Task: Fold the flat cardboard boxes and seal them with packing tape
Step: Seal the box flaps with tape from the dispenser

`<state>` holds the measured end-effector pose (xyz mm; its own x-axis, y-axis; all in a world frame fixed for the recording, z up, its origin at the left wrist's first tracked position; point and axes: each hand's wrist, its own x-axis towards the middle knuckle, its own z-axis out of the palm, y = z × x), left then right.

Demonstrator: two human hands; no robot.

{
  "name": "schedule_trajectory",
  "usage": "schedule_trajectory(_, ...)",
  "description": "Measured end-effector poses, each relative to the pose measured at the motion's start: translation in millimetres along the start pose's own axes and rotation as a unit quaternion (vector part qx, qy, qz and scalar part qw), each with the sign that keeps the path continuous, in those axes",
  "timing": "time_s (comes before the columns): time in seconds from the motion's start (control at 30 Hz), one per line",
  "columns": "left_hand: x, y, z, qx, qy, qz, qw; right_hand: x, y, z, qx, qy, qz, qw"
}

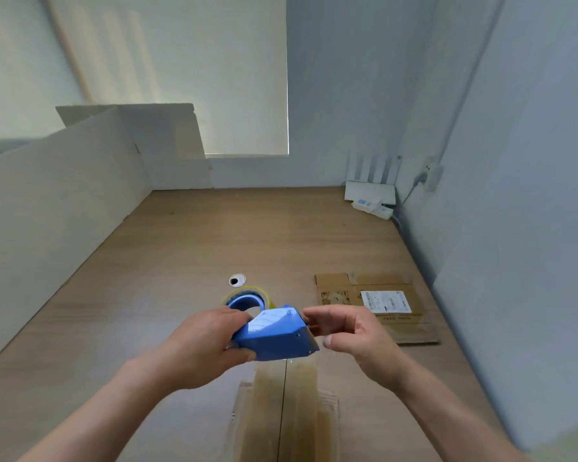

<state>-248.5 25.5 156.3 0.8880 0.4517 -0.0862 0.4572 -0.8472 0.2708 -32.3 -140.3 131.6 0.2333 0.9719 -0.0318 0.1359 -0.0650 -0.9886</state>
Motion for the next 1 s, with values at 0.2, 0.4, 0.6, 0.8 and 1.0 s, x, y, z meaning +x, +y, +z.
schedule_trajectory(0.2,13.3,5.3,-4.9,0.016,-0.011,0.005,1.000,5.4,-0.5,-6.0,-0.014,0.037,0.015,0.999)
schedule_trajectory(0.4,22.5,3.5,-3.9,0.005,-0.030,0.008,1.000,7.4,-5.5,-3.1,-0.062,0.099,0.023,0.993)
schedule_trajectory(0.6,25.7,3.4,-5.7,0.004,-0.027,0.021,0.999,4.8,-8.4,-2.9,-0.052,0.104,0.040,0.992)
schedule_trajectory(0.8,31.1,0.2,-5.6,0.006,-0.030,0.025,0.999,5.8,-9.0,-2.2,-0.025,0.091,0.031,0.995)
schedule_trajectory(1.0,34.2,2.2,-7.4,0.011,-0.030,0.027,0.999,9.3,-5.0,-2.6,-0.018,0.095,0.030,0.995)
